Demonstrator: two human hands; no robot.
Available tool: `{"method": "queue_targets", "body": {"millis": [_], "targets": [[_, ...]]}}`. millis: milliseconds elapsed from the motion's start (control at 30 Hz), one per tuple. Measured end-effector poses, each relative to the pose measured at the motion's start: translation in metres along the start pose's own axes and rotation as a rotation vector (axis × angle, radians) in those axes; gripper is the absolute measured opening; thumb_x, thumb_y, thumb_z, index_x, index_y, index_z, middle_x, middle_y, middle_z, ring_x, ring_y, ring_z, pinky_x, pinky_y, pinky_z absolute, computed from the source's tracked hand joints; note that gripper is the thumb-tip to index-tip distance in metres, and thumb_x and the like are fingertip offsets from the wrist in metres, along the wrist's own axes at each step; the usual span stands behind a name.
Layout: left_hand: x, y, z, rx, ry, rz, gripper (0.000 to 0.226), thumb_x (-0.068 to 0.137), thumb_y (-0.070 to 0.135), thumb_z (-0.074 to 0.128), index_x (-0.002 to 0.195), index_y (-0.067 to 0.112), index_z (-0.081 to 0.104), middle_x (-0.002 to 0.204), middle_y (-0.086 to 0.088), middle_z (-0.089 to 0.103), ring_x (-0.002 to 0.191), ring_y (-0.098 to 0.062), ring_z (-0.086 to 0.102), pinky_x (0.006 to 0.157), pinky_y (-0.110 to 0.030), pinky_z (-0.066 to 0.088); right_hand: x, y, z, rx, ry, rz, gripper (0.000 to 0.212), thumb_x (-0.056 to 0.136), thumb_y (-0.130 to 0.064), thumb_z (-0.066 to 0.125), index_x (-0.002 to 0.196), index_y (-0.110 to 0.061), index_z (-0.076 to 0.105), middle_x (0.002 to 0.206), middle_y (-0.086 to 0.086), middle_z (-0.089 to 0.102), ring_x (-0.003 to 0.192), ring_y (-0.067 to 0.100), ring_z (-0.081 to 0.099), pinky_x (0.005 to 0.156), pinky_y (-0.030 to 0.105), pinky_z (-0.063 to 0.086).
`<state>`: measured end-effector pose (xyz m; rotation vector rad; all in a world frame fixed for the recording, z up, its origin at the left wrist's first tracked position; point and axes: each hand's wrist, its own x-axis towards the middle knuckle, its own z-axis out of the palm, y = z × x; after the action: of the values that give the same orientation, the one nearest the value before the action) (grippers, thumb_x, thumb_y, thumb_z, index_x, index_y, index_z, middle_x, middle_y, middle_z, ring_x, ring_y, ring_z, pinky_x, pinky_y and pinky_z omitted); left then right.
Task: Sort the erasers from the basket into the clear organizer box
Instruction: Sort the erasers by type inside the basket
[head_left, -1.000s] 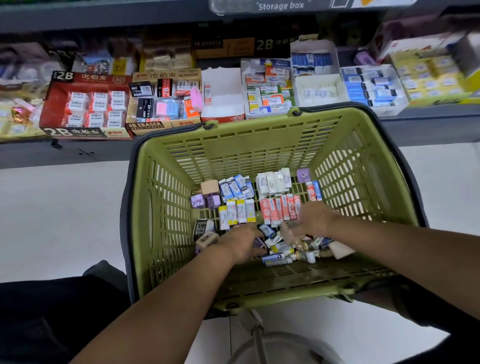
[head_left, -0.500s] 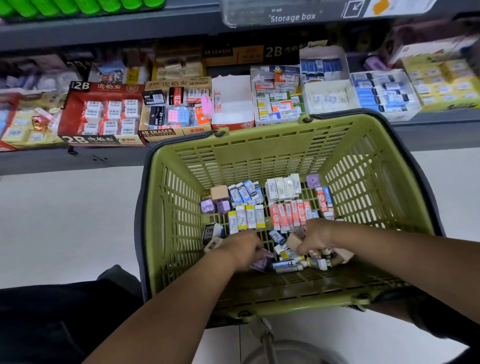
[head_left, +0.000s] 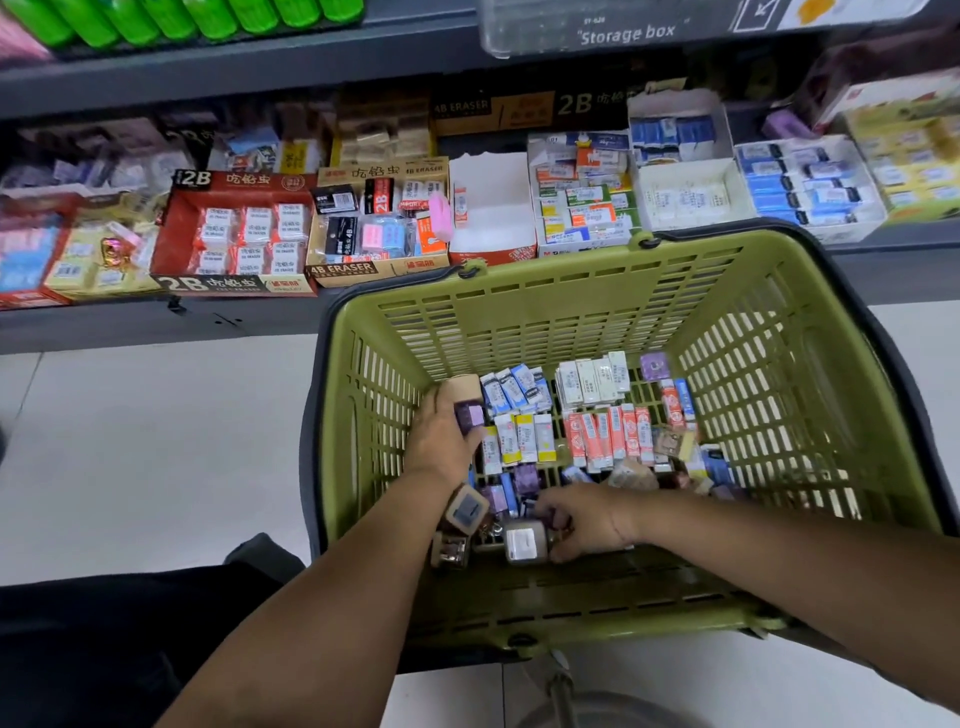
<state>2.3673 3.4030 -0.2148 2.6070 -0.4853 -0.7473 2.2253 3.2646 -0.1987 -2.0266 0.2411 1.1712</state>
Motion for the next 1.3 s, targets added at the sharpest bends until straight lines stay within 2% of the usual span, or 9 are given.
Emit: {"method": "queue_targets", "body": {"millis": [200,400,633,767,933,1033,1100,1200,1300], "targets": [[-0.001,-0.005,-0.001,0.061,0.114,0.005,0.037,0.088,0.032,0.066,0.115,0.009,0.056,0.119,-0.011,0.05,0.11,-0.028,0.052,0.097,-0.037,0.041,0.003,0.002,0.0,0.318,-0.06,-0.027,0.045,0.087,-0.019,0.066,0.129,-0.017,0.049,0.129,0.006,0.057,0.118,0.018,0.054,0.097,0.029,0.045],[-0.015,-0.011,-0.019,0.323,-0.572,0.027,0.035,0.082,0.047,0.069,0.093,0.014,0.064,0.091,-0.004,0.06,0.083,-0.019,0.057,0.07,-0.03,0.042,0.015,-0.015,0.013,0.415,-0.215,-0.112,0.042,0.089,-0.004,0.06,0.13,-0.009,0.051,0.13,0.01,0.058,0.124,0.02,0.051,0.108,0.032,0.037],[-0.028,-0.005,-0.02,0.402,-0.646,-0.018,0.016,0.08,0.029,0.071,0.086,0.021,0.059,0.079,0.007,0.055,0.069,-0.007,0.052,0.056,-0.021,0.038,0.02,-0.009,-0.003,0.108,0.247,-0.046,0.021,0.091,-0.016,0.06,0.11,-0.011,0.066,0.115,0.005,0.064,0.107,0.02,0.059,0.091,0.027,0.046],[-0.039,-0.006,-0.024,0.471,-0.574,-0.072,0.031,0.083,0.024,0.072,0.108,0.011,0.06,0.102,-0.005,0.059,0.088,-0.018,0.054,0.07,-0.025,0.041,0.034,-0.026,-0.016,0.412,0.342,-0.079,0.023,0.091,-0.007,0.058,0.114,-0.003,0.063,0.113,0.011,0.061,0.096,0.019,0.058,0.09,0.028,0.048],[-0.052,-0.006,-0.021,0.436,-0.542,-0.126,0.042,0.089,0.022,0.066,0.127,0.009,0.052,0.127,-0.01,0.056,0.114,-0.022,0.055,0.077,-0.022,0.036,0.061,-0.06,-0.024,0.458,0.222,-0.055,0.05,0.095,-0.001,0.049,0.143,-0.009,0.036,0.148,0.013,0.035,0.099,0.035,0.064,0.087,0.039,0.054],[-0.055,-0.008,-0.023,0.26,-0.555,-0.203,0.045,0.088,0.03,0.066,0.126,0.009,0.05,0.125,-0.008,0.056,0.103,-0.018,0.057,0.072,-0.016,0.036,0.076,-0.074,-0.02,0.465,0.112,0.012,0.064,0.094,0.01,0.038,0.151,-0.013,0.018,0.152,0.017,0.027,0.107,0.04,0.06,0.086,0.04,0.052],[-0.054,-0.01,-0.02,0.027,-0.548,-0.299,0.031,0.09,0.031,0.063,0.113,0.011,0.055,0.105,-0.003,0.06,0.084,-0.011,0.055,0.065,-0.012,0.041,0.084,-0.08,-0.02,0.37,0.129,0.044,0.06,0.094,0.008,0.039,0.149,-0.01,0.023,0.14,0.018,0.042,0.111,0.038,0.057,0.086,0.039,0.051],[-0.053,-0.011,-0.016,-0.331,-0.403,-0.423,0.051,0.092,0.036,0.06,0.132,0.01,0.042,0.117,-0.003,0.059,0.099,-0.016,0.055,0.083,-0.025,0.044,0.092,-0.086,-0.024,0.37,0.17,0.04,0.035,0.093,0.002,0.041,0.127,-0.001,0.05,0.102,0.013,0.052,0.093,0.029,0.056,0.07,0.034,0.047],[-0.052,-0.01,-0.011,-0.183,-0.3,-0.303,0.063,0.097,0.03,0.053,0.15,0.017,0.022,0.136,-0.011,0.048,0.121,-0.028,0.051,0.1,-0.033,0.042,0.095,-0.086,-0.028,0.449,0.13,0.062,0.033,0.095,0.003,0.032,0.114,-0.011,0.054,0.084,0.01,0.053,0.065,0.02,0.05,0.056,0.025,0.039]]}}
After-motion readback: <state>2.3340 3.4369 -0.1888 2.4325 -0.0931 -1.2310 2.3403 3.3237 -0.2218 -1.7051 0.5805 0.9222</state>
